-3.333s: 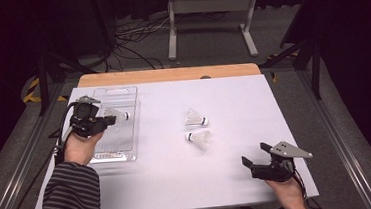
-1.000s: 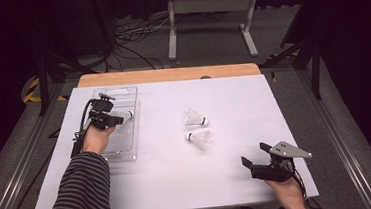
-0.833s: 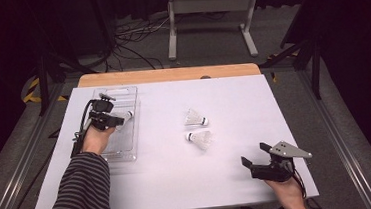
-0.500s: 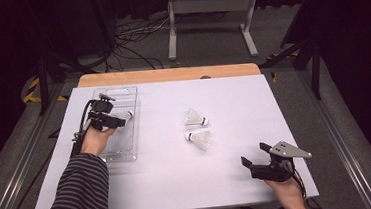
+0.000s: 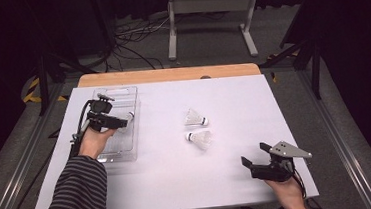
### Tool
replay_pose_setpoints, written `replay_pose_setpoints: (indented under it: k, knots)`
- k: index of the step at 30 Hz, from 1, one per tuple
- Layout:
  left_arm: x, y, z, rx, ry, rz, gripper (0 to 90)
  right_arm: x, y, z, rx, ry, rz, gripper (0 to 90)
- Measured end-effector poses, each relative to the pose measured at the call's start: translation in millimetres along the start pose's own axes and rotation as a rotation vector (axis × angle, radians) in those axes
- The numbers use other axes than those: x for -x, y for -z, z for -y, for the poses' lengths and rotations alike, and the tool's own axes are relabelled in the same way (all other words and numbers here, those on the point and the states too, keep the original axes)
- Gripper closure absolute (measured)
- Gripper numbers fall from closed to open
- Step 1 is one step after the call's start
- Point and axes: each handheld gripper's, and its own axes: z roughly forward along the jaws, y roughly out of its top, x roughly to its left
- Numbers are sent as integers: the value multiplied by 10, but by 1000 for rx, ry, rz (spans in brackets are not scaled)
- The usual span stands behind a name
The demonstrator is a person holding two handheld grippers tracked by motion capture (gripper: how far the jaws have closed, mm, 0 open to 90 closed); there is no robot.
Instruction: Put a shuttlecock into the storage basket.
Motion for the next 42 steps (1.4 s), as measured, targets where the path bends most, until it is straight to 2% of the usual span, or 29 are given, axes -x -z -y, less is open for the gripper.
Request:
replay_pose_setpoints:
  k: [5,7,11,17,20,42]
  knots:
    - [26,39,25,14,-9,-7,436,-2,-1,-1,-1,-2,1,120]
    - [29,49,46,23,-15,-24,413,-1,0,-1,0,0,0,120]
    - [17,63,88,32,-3,-16,406,-2,-2,-1,-1,-1,2,120]
    - [18,124,127,57,-20,-11,401,-2,-2,0,-1,-2,3,120]
    - [27,158,151,75,-11,-6,398,-3,-1,-1,-1,-1,2,120]
    - [69,324,329,165,-38,16,379,-4,-1,-1,2,-1,1,120]
